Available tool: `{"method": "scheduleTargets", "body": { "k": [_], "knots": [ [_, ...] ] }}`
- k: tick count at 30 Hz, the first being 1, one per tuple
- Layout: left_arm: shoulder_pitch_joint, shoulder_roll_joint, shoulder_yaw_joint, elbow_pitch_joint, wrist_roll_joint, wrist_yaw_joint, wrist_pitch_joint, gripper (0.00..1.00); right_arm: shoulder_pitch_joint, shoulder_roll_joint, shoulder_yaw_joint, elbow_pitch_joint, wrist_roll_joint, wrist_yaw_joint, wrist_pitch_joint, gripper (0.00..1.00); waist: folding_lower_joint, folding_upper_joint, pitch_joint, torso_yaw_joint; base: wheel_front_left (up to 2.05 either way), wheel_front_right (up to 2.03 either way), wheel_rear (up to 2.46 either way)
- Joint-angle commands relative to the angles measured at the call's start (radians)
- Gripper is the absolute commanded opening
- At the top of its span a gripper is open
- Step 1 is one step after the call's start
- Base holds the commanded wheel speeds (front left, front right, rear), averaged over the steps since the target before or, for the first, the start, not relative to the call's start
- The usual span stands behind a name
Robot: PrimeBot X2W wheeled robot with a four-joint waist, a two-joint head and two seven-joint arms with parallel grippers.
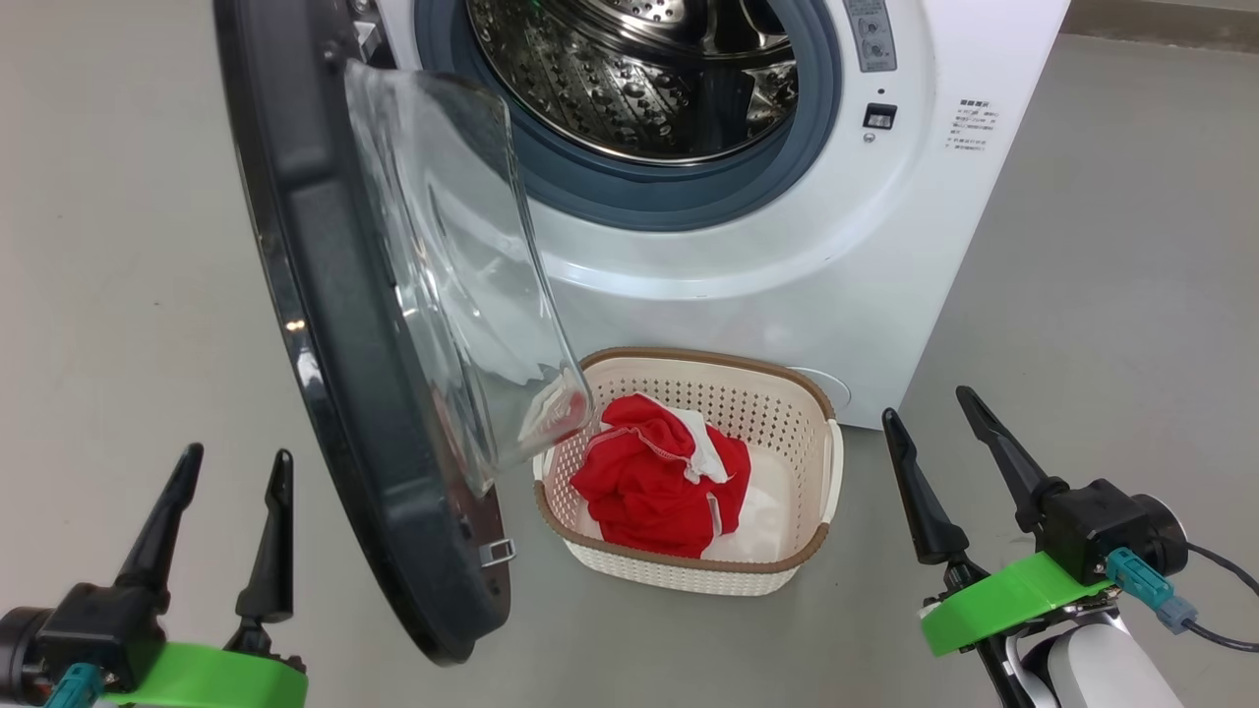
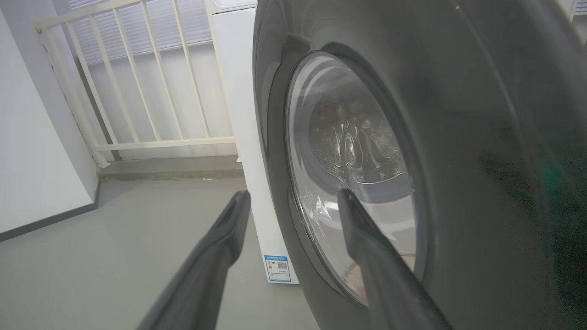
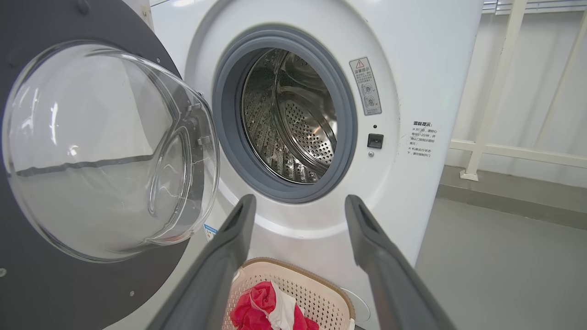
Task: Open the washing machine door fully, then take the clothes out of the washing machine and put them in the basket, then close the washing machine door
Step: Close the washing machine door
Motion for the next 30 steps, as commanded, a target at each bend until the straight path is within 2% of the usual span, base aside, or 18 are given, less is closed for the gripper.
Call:
{"method": "scheduleTargets", "body": {
  "k": [1, 30],
  "knots": [
    [-0.010, 0.020, 0.043, -0.024, 0.017, -0.005, -0.009, 1.00, -0.023, 0.002, 0.019, -0.024, 0.011, 0.006, -0.006, 1.00, -0.0001, 0.0000, -0.001, 0.001, 0.00, 0.00, 0.00],
    [0.004, 0.012, 0.033, -0.027, 0.029, -0.005, -0.009, 1.00, -0.029, 0.004, 0.021, -0.021, 0.011, 0.006, -0.006, 1.00, -0.0001, 0.0000, -0.001, 0.004, 0.00, 0.00, 0.00]
  ]
}}
